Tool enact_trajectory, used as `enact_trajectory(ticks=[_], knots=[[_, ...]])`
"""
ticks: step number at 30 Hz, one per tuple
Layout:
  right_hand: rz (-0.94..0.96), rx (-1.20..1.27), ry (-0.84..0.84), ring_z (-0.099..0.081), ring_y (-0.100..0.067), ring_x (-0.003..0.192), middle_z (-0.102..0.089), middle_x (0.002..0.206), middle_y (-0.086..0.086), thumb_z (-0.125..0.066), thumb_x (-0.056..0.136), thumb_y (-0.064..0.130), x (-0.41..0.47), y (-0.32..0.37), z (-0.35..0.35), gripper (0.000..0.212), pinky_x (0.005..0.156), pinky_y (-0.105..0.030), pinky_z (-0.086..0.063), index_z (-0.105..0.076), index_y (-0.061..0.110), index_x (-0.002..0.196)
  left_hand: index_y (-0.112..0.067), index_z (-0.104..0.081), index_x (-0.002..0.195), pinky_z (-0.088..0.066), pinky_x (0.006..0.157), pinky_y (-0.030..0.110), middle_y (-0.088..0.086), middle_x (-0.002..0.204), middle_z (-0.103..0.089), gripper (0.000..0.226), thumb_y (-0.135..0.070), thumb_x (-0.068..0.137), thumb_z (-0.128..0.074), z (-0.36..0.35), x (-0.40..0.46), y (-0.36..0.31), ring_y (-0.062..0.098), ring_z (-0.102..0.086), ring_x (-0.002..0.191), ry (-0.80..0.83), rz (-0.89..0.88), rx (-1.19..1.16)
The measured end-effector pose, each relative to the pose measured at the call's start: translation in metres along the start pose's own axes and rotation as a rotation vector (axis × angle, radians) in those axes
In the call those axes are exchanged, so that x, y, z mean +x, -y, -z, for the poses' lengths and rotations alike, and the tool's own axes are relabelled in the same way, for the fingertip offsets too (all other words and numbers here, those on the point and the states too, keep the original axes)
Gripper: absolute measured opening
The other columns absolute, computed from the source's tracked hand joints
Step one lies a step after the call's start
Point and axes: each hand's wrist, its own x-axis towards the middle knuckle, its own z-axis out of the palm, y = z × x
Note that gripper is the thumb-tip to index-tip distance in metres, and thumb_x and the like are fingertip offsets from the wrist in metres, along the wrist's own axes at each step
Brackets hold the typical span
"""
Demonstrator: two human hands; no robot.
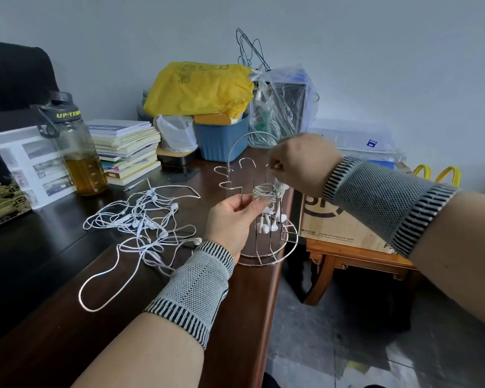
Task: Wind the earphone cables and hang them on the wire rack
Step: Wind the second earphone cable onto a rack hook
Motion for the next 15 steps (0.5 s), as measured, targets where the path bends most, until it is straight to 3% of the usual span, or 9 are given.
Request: enact_trajectory(ticks=[5,8,15], knots=[[0.048,-0.08,0.22,-0.062,-0.028,0.079,-0.067,0.081,-0.01,-0.053,0.09,0.024,0.021,0.016,0.006,0.023,0.068,-0.033,-0.05,-0.069,0.009,0.087,-0.016,-0.07,0.082,-0.04,0.054,0.008,-0.011,0.071,-0.071,0.01,-0.019,0.077,-0.078,0.004,0.002,0.0,-0.009,-0.059,0.059,0.034,0.02,0.003],[0.033,-0.021,0.304,-0.064,-0.022,0.081,-0.068,0.081,0.0,-0.06,0.086,0.026,0.033,0.025,0.003,0.017,0.077,-0.033,-0.055,-0.073,0.016,0.091,-0.017,-0.07,0.083,-0.04,0.053,0.007,-0.014,0.069,-0.07,0.013,-0.022,0.075,-0.078,0.004,0.001,0.001,-0.009,-0.059,0.06,0.058,0.012,-0.014],[-0.008,-0.019,0.518,-0.064,-0.015,0.09,-0.059,0.081,0.008,-0.059,0.091,0.028,0.044,0.027,0.006,0.022,0.081,-0.027,-0.054,-0.073,0.018,0.104,-0.015,-0.065,0.102,-0.042,0.056,0.005,-0.017,0.078,-0.07,0.022,-0.015,0.082,-0.074,0.003,0.001,0.003,-0.012,-0.062,0.07,0.059,-0.054,-0.03]])
